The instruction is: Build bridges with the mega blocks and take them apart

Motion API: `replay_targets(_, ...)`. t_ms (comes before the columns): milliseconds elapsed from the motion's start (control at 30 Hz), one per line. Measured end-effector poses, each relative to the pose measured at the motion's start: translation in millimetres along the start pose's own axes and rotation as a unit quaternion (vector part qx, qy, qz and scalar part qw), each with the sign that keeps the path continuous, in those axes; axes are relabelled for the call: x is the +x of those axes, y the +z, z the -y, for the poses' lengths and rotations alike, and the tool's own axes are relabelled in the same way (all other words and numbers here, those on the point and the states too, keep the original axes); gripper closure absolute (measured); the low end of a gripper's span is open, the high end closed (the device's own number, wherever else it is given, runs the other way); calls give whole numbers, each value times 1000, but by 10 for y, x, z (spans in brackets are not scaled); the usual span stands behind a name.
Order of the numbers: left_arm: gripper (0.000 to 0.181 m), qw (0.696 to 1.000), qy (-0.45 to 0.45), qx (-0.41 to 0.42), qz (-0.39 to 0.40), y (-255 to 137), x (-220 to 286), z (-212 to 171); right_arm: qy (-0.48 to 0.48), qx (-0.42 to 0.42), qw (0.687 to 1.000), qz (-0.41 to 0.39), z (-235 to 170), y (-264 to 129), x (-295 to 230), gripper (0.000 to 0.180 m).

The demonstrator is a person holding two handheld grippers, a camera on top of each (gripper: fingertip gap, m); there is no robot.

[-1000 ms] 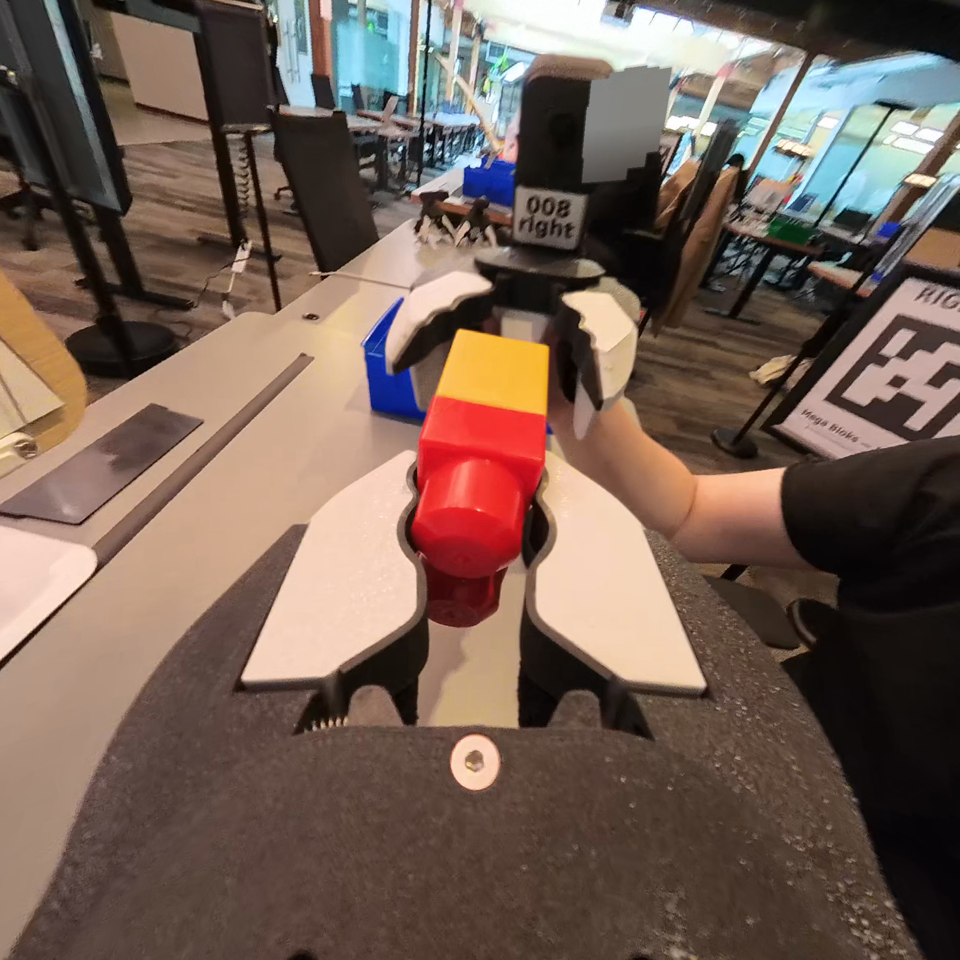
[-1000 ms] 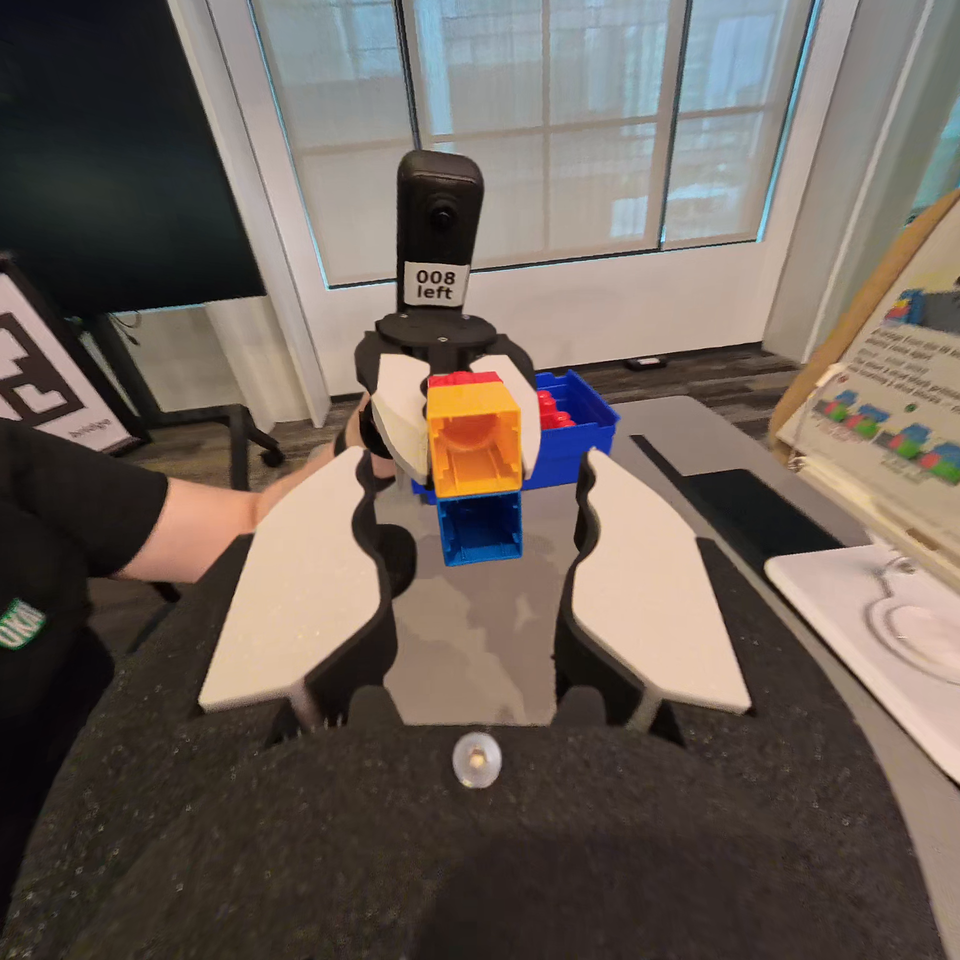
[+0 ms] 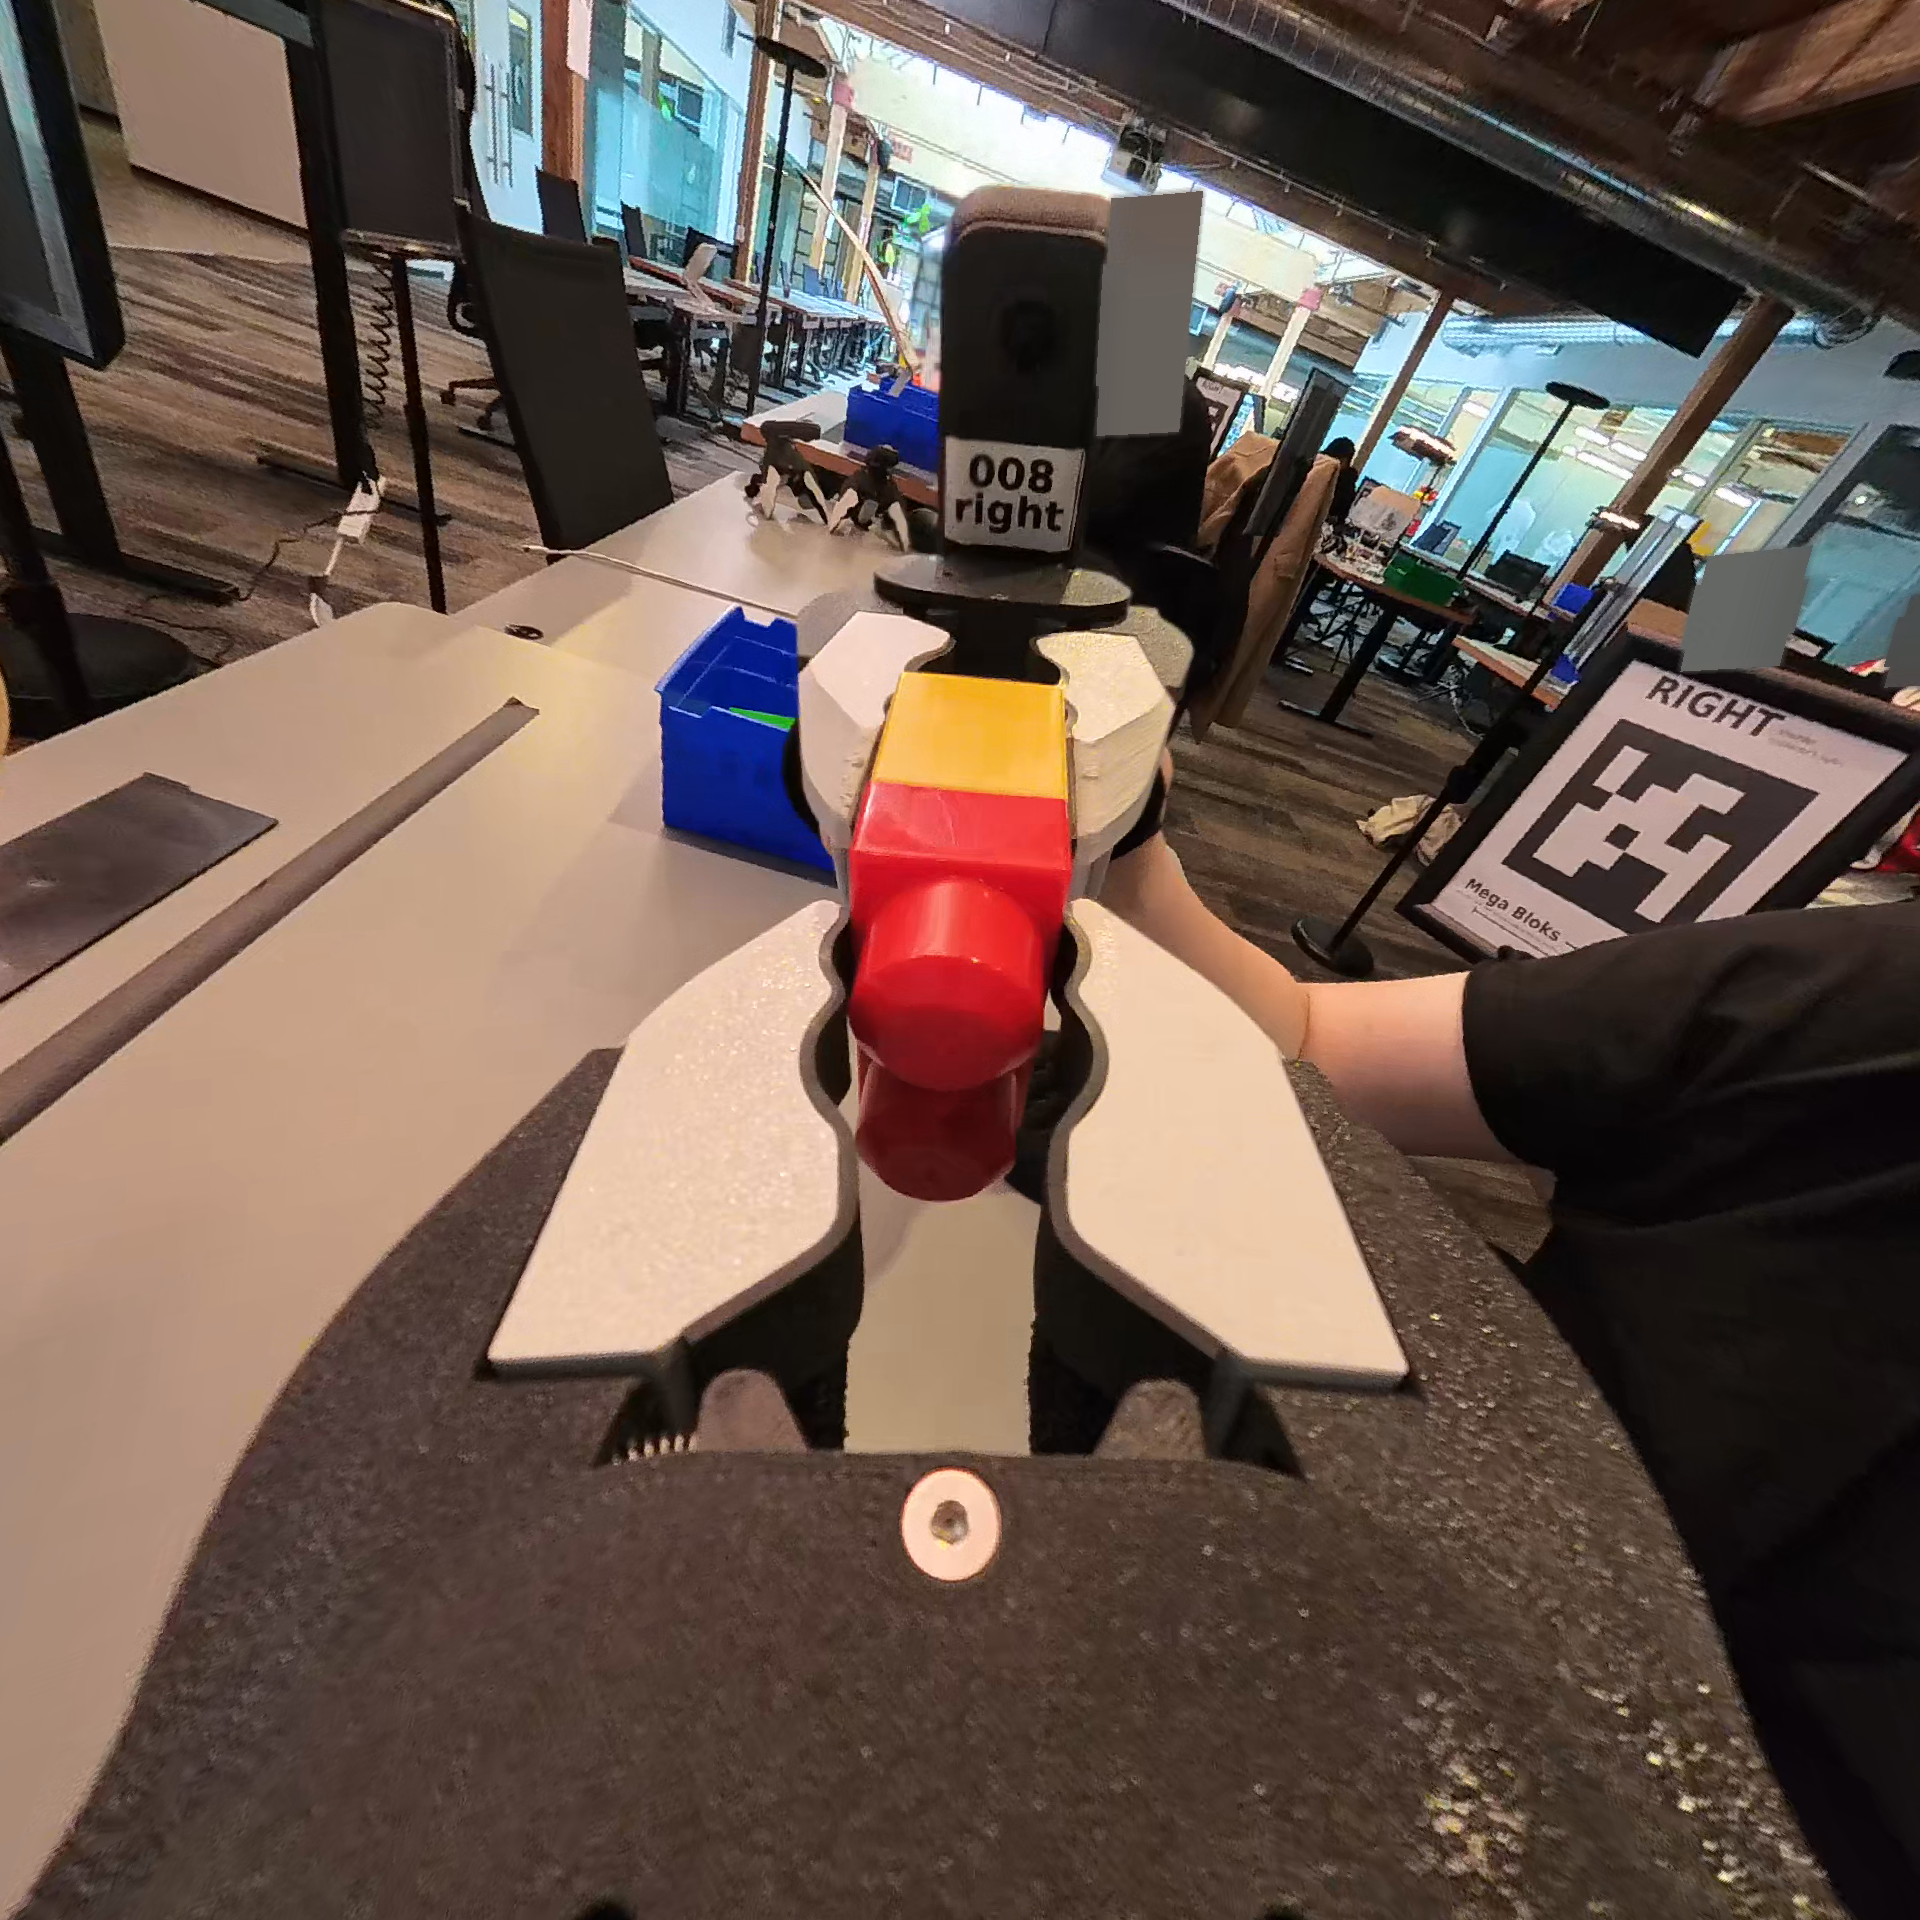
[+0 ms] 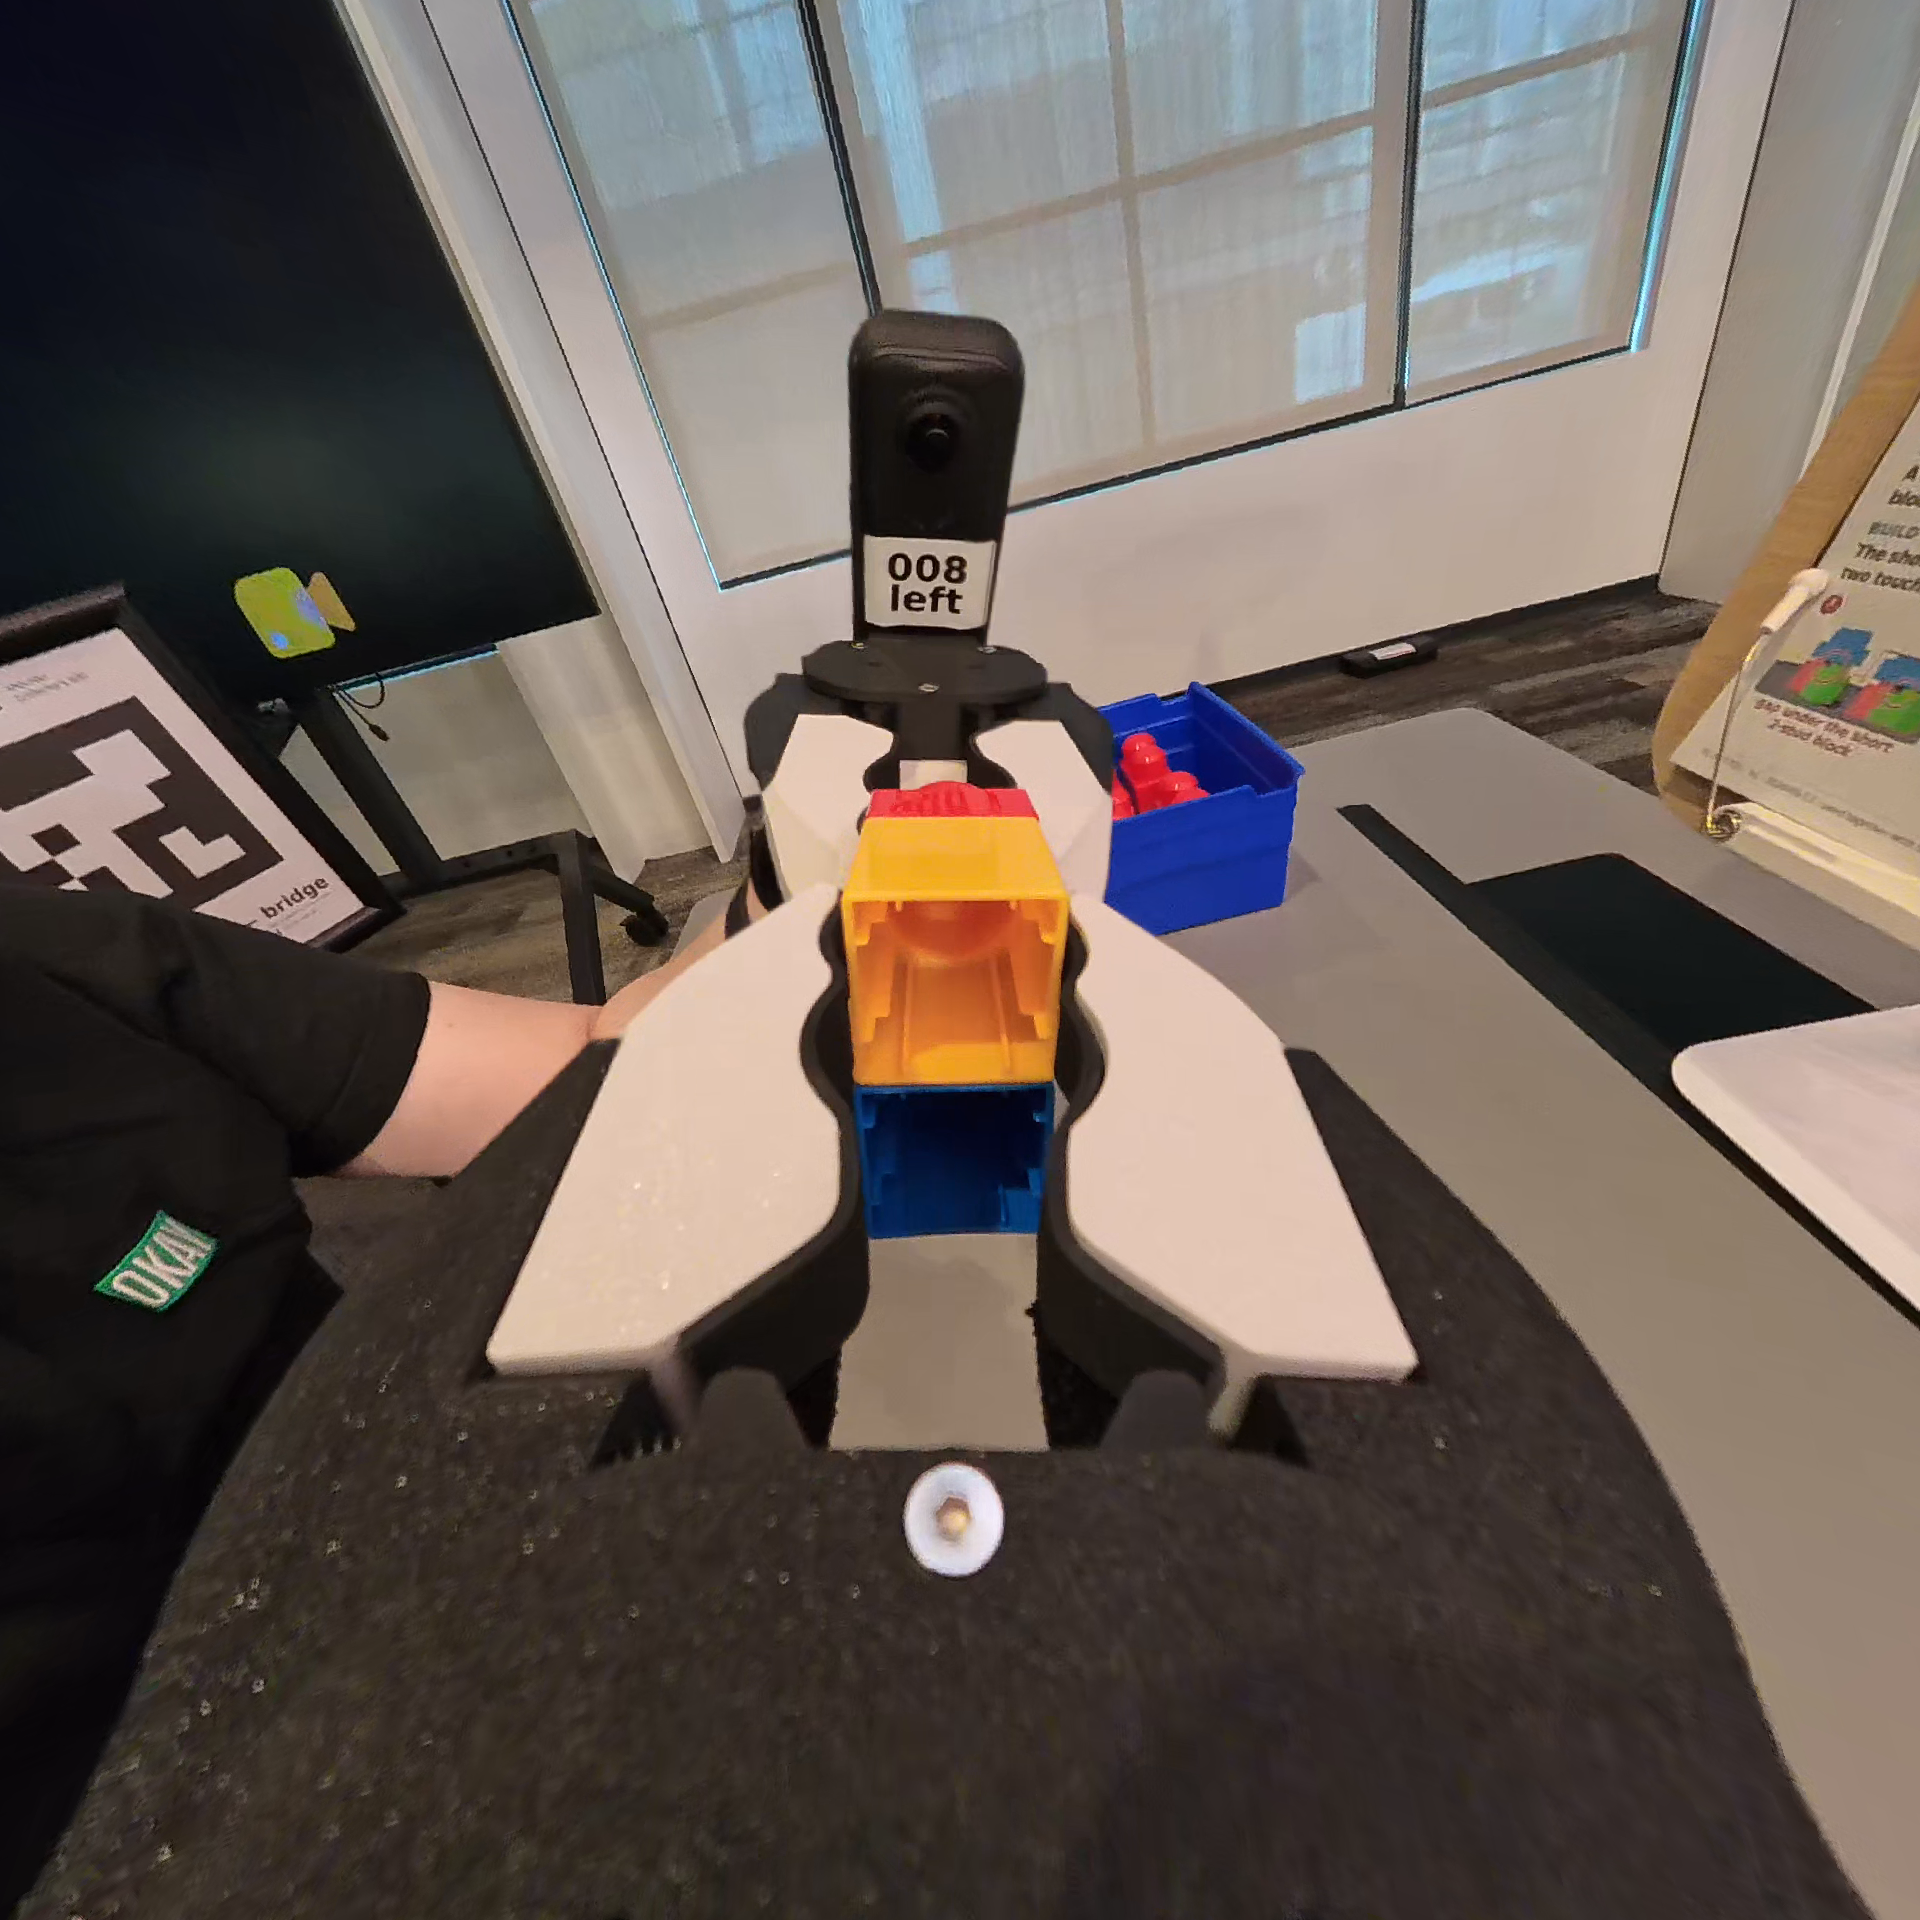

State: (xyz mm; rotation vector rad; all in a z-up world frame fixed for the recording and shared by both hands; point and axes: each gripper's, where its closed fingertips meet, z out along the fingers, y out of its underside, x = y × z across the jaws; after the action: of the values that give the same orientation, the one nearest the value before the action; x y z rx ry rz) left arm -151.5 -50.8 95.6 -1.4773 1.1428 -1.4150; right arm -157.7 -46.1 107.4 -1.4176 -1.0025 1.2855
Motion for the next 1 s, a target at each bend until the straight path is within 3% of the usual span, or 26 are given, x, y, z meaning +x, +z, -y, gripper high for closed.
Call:
replay_targets(233,146,1000,-23,9,7,-47,-71,21,6,12,1000,-19,62,-128,100,145)
replay_targets(333,146,998,-33,48,21,-331,-179,169,18,70,996,-59,317,-587,263,144)
replay_targets(433,145,998,-16,55,40,-499,-191,228,-32,33,986,-163,409,-1167,365,144)
replay_targets(500,145,998,-11,51,27,-499,-120,236,-84,-16,938,-335,430,-1871,540,144)
replay_targets(567,145,999,-5,38,23,-447,-76,212,-102,-88,841,-525,271,-2840,690,144)
replay_targets(600,145,999,-2,30,23,-412,-66,189,-68,-124,801,-582,72,-3283,713,144)
replay_targets(700,145,1000,-1,8,13,-310,-34,109,120,-183,728,-650,-771,-4217,773,144)
replay_targets(767,145,1000,-4,1,10,-263,-33,73,177,-200,685,-678,-1171,-4616,878,143)
replay_targets(933,145,1000,-6,-9,10,-224,-26,34,252,-117,630,-725,-1578,-5014,1164,143)
replay_targets(1000,145,1000,-5,-10,10,-218,-24,29,287,-112,628,-715,-1730,-5016,1185,143)
